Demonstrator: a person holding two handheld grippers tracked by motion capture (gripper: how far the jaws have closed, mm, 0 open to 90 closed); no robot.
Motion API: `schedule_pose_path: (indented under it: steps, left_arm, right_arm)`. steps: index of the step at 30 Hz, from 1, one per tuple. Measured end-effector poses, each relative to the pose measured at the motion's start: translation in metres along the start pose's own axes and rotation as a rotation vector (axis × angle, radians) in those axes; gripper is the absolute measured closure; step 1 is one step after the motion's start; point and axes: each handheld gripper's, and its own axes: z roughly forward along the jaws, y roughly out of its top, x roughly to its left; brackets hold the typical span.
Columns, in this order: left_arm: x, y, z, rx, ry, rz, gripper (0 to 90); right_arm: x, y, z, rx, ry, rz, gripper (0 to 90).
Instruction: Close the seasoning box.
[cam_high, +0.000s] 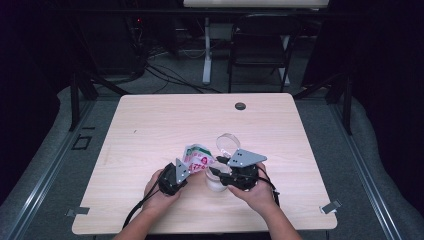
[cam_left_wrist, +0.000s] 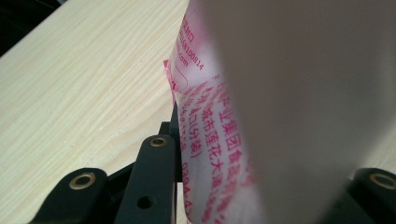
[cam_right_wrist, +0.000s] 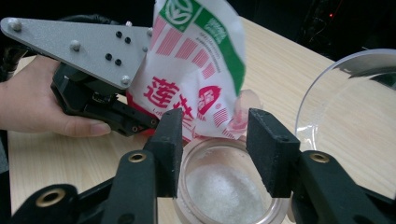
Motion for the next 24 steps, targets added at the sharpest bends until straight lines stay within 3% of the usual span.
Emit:
schedule_pose_path:
  steps: [4,12,24]
  left_arm:
    - [0.004,-0.002,0.0,-0.009,-0.027,-0.037,71.3]
    - [0.013,-0.007,0.001,-0.03,-0.106,-0.155,68.7]
    - [0.027,-0.011,0.001,-0.044,-0.135,-0.253,74.4]
  right_arm:
    - [-0.002,0.0,-0.002,-0.02,-0.013,0.012,53.4]
    - [-0.005,0.0,-0.004,-0.03,-0.035,0.028,50.3]
    - [-0.008,0.005,-0.013,-0.068,-0.036,0.046,48.5]
